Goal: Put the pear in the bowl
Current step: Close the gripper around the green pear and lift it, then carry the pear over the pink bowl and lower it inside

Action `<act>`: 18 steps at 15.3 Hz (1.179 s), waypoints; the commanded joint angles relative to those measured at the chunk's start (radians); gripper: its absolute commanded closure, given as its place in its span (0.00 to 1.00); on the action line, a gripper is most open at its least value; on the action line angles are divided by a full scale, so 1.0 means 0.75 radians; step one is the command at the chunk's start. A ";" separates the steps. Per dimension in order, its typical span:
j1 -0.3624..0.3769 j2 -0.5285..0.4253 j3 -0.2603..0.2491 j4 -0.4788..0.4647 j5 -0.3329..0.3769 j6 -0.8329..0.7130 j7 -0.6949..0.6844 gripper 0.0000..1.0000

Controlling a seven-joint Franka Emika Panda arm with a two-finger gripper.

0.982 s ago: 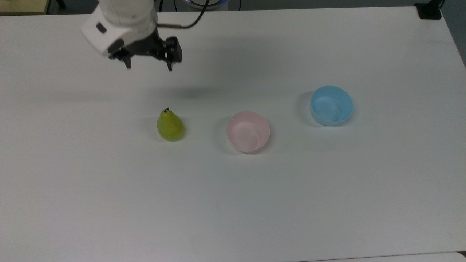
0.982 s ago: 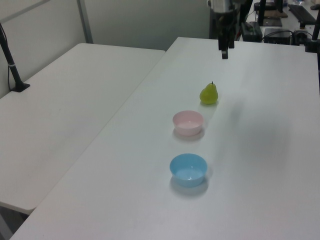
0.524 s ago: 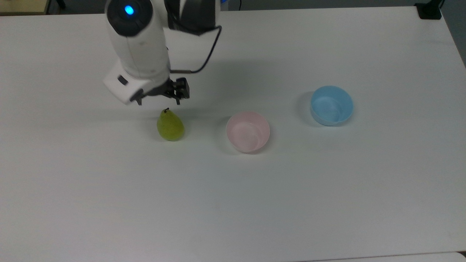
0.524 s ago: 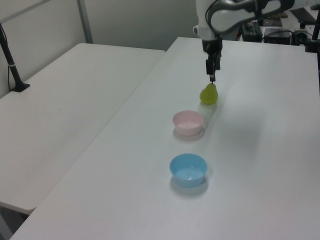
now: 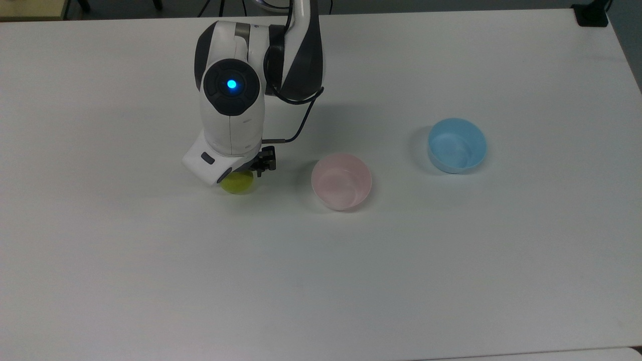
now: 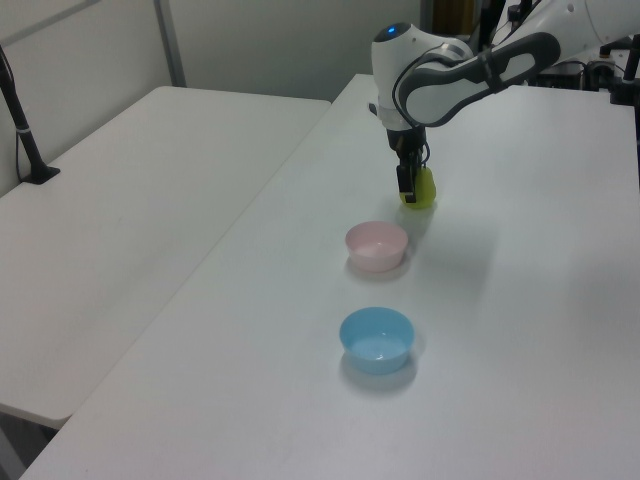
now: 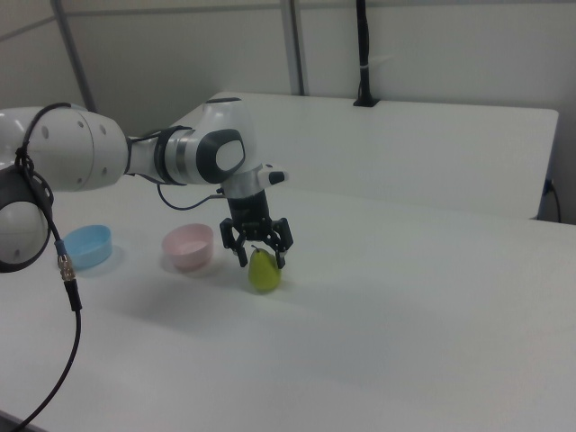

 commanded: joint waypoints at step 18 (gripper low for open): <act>0.299 -0.162 -0.091 0.068 0.116 -0.043 0.286 0.80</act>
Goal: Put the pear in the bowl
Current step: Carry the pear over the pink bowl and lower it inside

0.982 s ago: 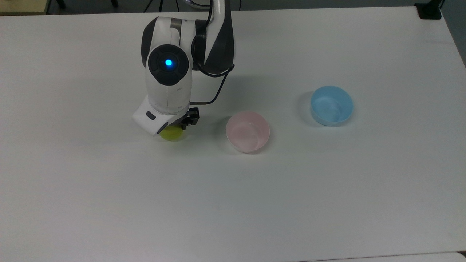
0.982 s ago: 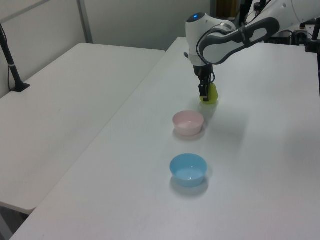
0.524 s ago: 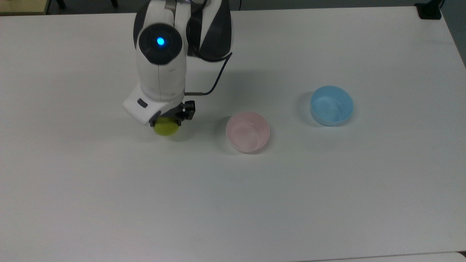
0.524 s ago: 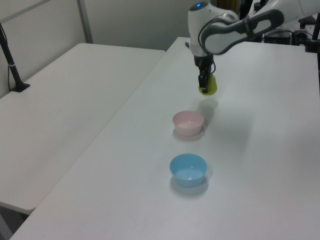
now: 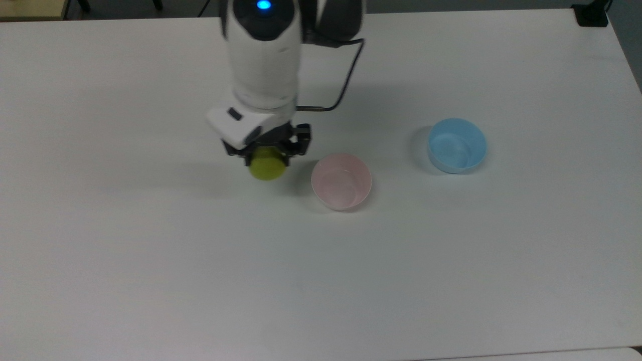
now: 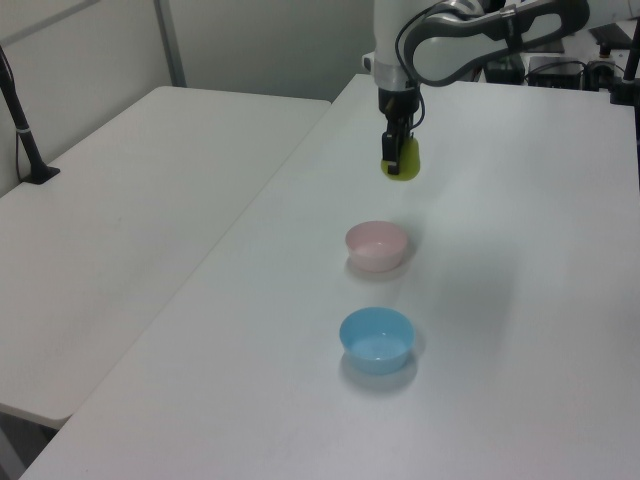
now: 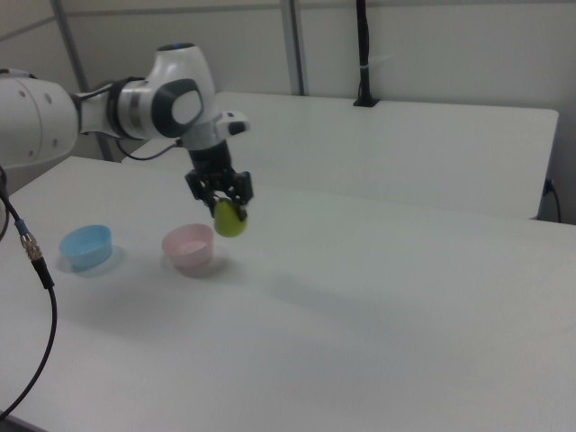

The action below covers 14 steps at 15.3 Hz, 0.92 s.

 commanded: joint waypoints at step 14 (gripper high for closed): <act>0.300 0.178 -0.039 0.023 0.013 0.153 0.305 0.14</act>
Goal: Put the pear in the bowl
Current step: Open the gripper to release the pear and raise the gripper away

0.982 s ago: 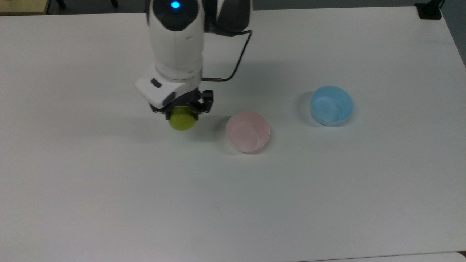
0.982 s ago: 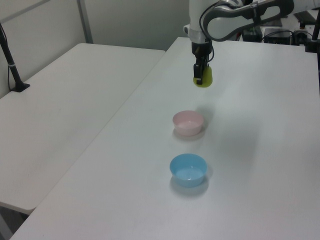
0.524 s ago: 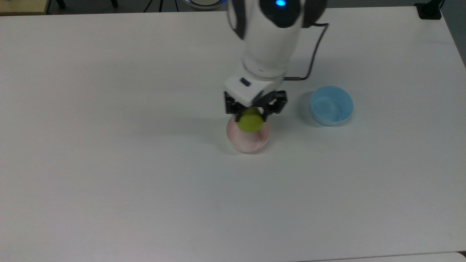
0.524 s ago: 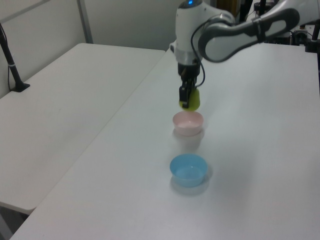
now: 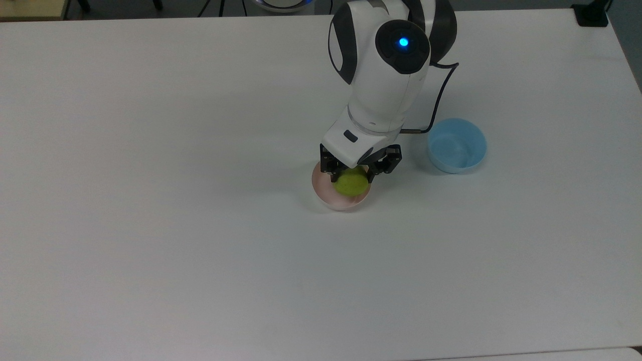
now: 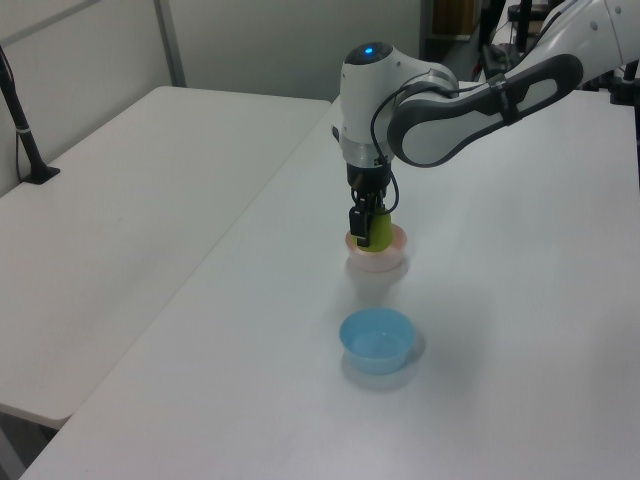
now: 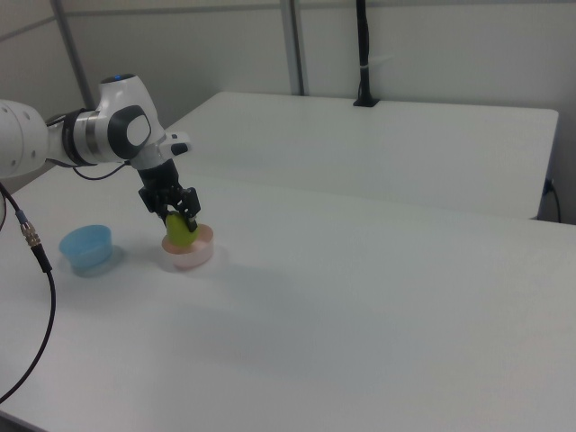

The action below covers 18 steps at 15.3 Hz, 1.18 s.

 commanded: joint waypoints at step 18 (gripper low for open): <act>-0.363 -0.541 0.129 -0.169 0.007 -0.417 -0.173 0.00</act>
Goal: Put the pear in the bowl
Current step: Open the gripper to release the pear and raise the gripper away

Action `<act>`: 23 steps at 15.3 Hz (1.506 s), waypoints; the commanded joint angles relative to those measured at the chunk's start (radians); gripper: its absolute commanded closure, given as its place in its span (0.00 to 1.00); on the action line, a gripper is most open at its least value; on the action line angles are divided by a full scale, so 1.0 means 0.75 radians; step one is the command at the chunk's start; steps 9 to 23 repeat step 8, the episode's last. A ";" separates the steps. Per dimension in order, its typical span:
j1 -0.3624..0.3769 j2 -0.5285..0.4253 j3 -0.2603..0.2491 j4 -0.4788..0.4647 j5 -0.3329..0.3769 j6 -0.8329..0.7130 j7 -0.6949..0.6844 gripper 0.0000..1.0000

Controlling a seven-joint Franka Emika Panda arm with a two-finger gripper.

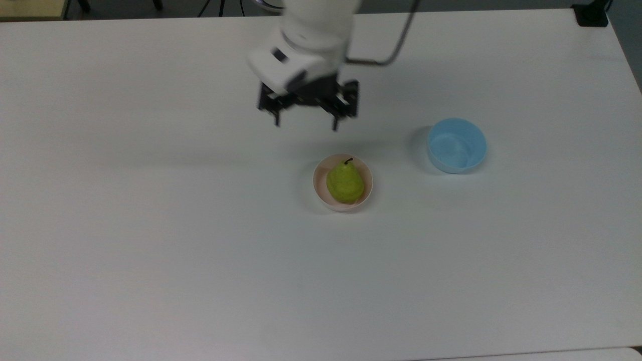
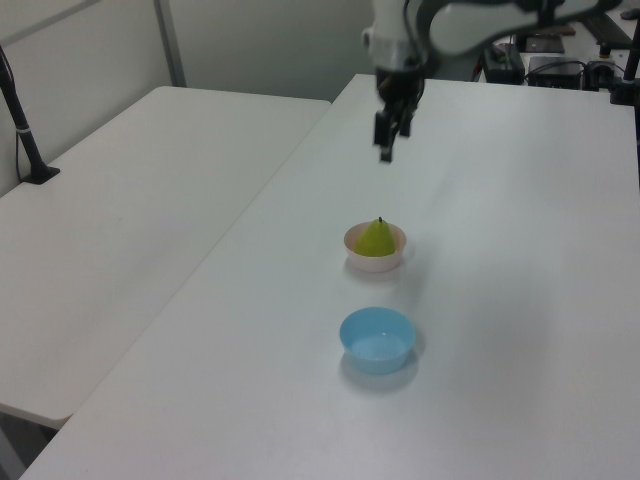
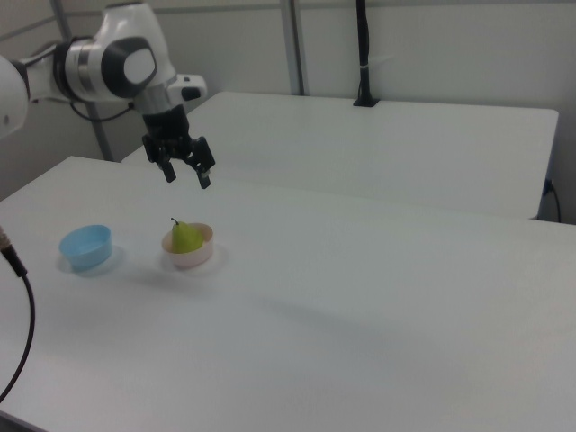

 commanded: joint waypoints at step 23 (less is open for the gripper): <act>-0.323 -0.333 0.097 -0.213 0.003 -0.281 -0.268 0.00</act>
